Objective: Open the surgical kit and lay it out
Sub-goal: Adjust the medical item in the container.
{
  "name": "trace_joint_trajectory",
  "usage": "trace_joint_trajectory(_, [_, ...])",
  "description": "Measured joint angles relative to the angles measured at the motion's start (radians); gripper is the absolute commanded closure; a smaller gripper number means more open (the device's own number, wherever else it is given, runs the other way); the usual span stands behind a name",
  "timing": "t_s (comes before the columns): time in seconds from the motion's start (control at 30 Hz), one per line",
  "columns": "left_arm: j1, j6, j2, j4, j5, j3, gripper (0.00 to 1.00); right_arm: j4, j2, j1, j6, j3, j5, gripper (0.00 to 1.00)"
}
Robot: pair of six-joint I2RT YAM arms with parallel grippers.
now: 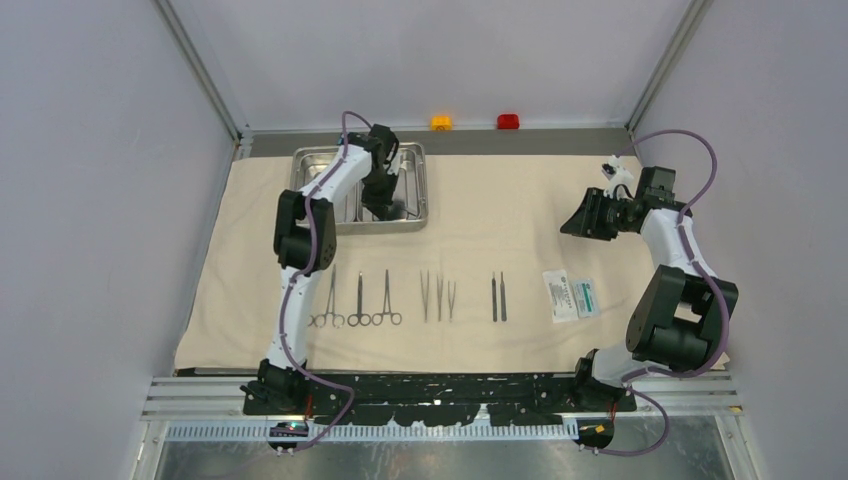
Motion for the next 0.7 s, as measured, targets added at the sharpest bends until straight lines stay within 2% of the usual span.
trace_joint_trajectory(0.4, [0.01,0.008,0.028,-0.024,0.0,0.057,1.0,-0.001,0.024,0.0,-0.006,0.001,0.002,0.55])
trace_joint_trajectory(0.7, [0.016,0.029,0.045,0.098,-0.042,0.127,1.0,-0.002,0.052,0.0,-0.008,0.003,0.005,0.55])
